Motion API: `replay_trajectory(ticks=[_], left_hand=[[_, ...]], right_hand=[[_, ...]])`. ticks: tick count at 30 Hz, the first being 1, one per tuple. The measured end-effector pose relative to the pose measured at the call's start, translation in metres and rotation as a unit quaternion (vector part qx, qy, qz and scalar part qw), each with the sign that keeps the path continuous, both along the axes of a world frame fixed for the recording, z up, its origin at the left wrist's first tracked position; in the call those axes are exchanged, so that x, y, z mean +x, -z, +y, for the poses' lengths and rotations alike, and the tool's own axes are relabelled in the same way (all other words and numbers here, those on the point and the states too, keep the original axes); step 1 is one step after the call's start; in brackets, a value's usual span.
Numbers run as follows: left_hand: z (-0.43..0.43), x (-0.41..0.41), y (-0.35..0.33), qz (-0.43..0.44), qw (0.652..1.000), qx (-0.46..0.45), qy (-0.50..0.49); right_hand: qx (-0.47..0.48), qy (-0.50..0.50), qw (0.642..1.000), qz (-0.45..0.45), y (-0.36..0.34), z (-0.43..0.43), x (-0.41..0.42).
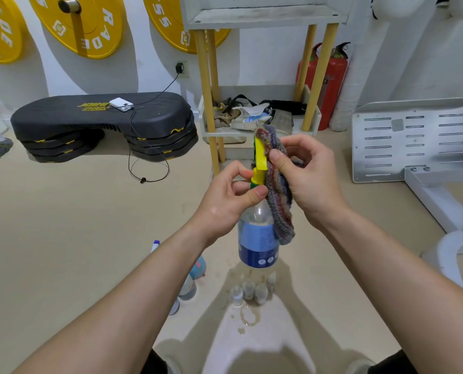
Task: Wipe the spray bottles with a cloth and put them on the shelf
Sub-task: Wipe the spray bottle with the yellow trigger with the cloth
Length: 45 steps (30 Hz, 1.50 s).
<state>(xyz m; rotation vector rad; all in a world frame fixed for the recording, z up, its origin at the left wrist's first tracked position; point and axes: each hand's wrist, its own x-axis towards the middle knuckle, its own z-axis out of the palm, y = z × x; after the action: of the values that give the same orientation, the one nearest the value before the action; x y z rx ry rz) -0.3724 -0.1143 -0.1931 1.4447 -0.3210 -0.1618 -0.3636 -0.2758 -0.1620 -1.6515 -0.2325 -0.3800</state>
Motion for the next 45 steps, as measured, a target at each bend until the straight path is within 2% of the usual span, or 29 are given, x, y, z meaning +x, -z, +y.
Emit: replay_trajectory(ticks=[7, 11, 14, 16, 19, 21, 23, 26, 29, 32, 35, 45], left_hand=[[-0.010, -0.002, 0.004, -0.018, 0.998, 0.048, -0.027], [-0.014, -0.003, 0.008, -0.065, 0.987, 0.074, -0.127], [-0.010, -0.002, 0.008, -0.086, 0.980, 0.092, -0.157], [-0.009, -0.002, 0.008, -0.107, 0.970, 0.137, -0.170], [-0.007, -0.001, 0.007, -0.125, 0.956, 0.168, -0.207], [-0.004, 0.001, 0.007, -0.123, 0.950, 0.181, -0.224], [-0.004, 0.001, 0.008, -0.137, 0.940, 0.209, -0.231], [-0.008, -0.001, 0.010, -0.153, 0.929, 0.233, -0.244], [-0.014, -0.001, 0.012, -0.170, 0.917, 0.261, -0.250], [-0.020, -0.005, 0.012, -0.202, 0.900, 0.298, -0.246], [-0.020, -0.003, 0.014, -0.209, 0.891, 0.315, -0.252], [-0.013, 0.004, 0.017, -0.197, 0.876, 0.338, -0.281]], right_hand=[[0.020, 0.062, 0.996, 0.056, 0.008, -0.003, 0.008], [0.026, -0.045, 0.996, 0.077, 0.007, -0.004, 0.007], [0.011, -0.115, 0.990, 0.080, 0.003, -0.014, 0.007], [0.016, -0.130, 0.986, 0.106, 0.002, -0.023, 0.008], [0.098, -0.081, 0.983, 0.130, 0.000, -0.032, 0.009], [0.131, -0.040, 0.984, 0.111, -0.005, -0.029, 0.007], [0.068, -0.012, 0.996, 0.048, -0.013, -0.020, 0.002], [-0.122, 0.036, 0.989, -0.077, -0.022, 0.003, -0.008], [-0.274, 0.107, 0.941, -0.167, -0.017, 0.017, -0.011], [-0.421, 0.143, 0.872, -0.202, -0.007, 0.022, -0.009], [-0.462, 0.175, 0.848, -0.190, -0.004, 0.025, -0.008], [-0.490, 0.181, 0.850, -0.066, -0.005, 0.032, -0.015]])
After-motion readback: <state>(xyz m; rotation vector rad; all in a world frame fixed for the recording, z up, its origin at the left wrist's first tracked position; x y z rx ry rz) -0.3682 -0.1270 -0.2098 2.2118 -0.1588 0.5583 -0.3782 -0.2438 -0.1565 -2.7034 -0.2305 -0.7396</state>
